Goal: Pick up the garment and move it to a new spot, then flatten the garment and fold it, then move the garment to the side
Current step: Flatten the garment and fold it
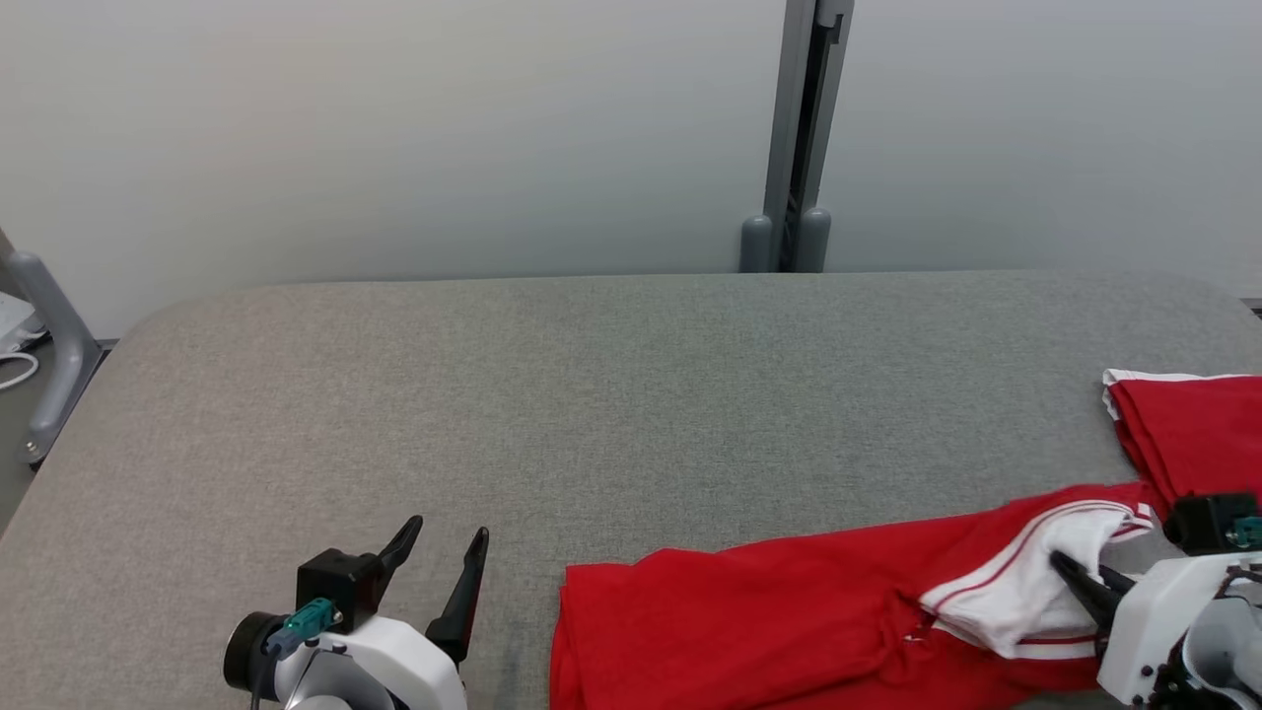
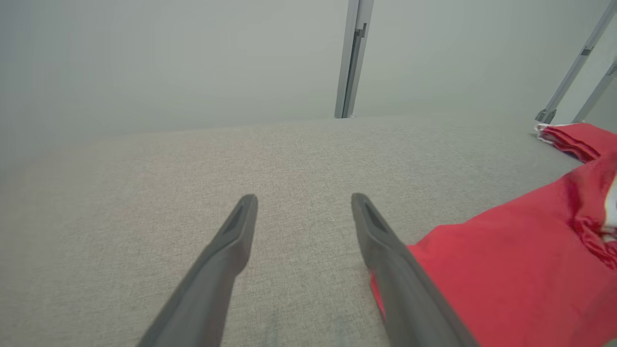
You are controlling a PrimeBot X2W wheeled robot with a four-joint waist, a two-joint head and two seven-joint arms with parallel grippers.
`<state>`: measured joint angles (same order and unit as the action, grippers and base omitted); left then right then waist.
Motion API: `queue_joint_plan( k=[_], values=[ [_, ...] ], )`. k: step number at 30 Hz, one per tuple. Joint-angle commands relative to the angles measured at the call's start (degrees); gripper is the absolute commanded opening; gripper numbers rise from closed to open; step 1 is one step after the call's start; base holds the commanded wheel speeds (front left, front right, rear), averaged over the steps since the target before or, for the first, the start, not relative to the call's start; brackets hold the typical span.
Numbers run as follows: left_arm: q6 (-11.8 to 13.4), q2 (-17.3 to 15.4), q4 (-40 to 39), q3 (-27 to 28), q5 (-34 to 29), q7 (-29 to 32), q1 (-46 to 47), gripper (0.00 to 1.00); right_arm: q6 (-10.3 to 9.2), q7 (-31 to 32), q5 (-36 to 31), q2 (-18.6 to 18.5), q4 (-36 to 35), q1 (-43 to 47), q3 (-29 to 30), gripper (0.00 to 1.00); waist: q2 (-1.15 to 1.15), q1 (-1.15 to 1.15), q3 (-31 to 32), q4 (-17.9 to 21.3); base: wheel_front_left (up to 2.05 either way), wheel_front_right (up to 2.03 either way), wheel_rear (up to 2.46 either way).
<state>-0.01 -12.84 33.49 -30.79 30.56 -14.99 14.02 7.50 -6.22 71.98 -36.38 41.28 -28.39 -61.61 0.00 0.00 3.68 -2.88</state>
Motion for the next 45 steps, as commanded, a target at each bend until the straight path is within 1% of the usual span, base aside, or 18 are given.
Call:
queue_joint_plan(
  k=[1, 7, 12, 15, 16, 21, 29, 36, 40, 45],
  values=[
    [-0.28, 0.12, 0.1, 0.43, -0.48, -0.23, -0.72, 1.0, -0.01, 0.78, 0.87, -0.45, -2.41, -0.31, 0.05, 0.0, 0.0, 0.0, 0.6, 0.74, 0.0, 0.0, 0.0],
    [-0.51, 0.85, -0.06, 1.84, -1.0, -0.22, -0.89, 1.0, -0.01, 4.49, 4.4, -1.87, -15.25, 0.75, 0.82, 0.0, 0.0, 0.0, 1.25, 2.25, 0.0, 0.0, 0.0],
    [-0.85, 1.44, -0.18, 3.09, -1.67, -0.23, -1.02, 1.0, -0.01, 7.99, 5.98, -2.38, -23.77, 1.79, 1.34, 0.0, 0.0, 0.0, 1.42, 2.96, 0.0, 0.0, 0.0],
    [-1.07, 1.76, -0.24, 4.05, -1.91, -0.23, -1.06, 1.0, -0.01, 9.94, 7.01, -1.44, -26.99, 2.79, 1.9, 0.0, 0.0, 0.0, 1.39, 3.08, 0.0, 0.0, 0.0],
    [-1.07, 1.76, -0.24, 4.05, -1.91, -0.23, -1.06, 1.0, -0.01, 9.94, 7.01, -1.44, -26.99, 2.79, 1.9, 0.0, 0.0, 0.0, 1.39, 3.08, 0.0, 0.0, 0.0],
    [-1.37, 1.68, -0.69, 6.47, -2.38, -0.23, -1.13, 1.0, -0.01, 12.15, 7.22, 2.21, -29.58, 4.27, 2.7, 0.0, 0.0, 0.0, 1.22, 2.64, 0.0, 0.0, 0.0],
    [-1.86, 1.26, -1.25, 9.96, -3.3, -0.22, -0.93, 1.0, -0.01, 12.43, 8.41, 11.64, -27.56, 6.13, 5.43, 0.0, 0.0, 0.0, 0.49, 0.14, 0.0, 0.0, 0.0],
    [-2.59, 1.26, -0.97, 11.56, -4.18, -0.23, -0.62, 1.0, 0.0, 12.3, 6.69, 18.75, -21.46, 7.12, 6.24, 0.0, 0.0, 0.0, -0.28, -3.02, 0.0, 0.0, 0.0],
    [-3.04, 1.66, -0.63, 11.8, -4.86, -0.23, -0.74, 1.0, 0.0, 11.44, 5.19, 21.82, -17.5, 7.07, 6.78, 0.0, 0.0, 0.0, -0.63, -4.81, 0.0, 0.0, 0.0],
    [-3.33, 2.05, -0.7, 12.34, -5.45, -0.22, -0.73, 1.0, 0.0, 10.54, 3.41, 24.0, -13.79, 6.48, 7.44, 0.0, 0.0, 0.0, -1.25, -6.86, 0.0, 0.0, 0.0]
  ],
)
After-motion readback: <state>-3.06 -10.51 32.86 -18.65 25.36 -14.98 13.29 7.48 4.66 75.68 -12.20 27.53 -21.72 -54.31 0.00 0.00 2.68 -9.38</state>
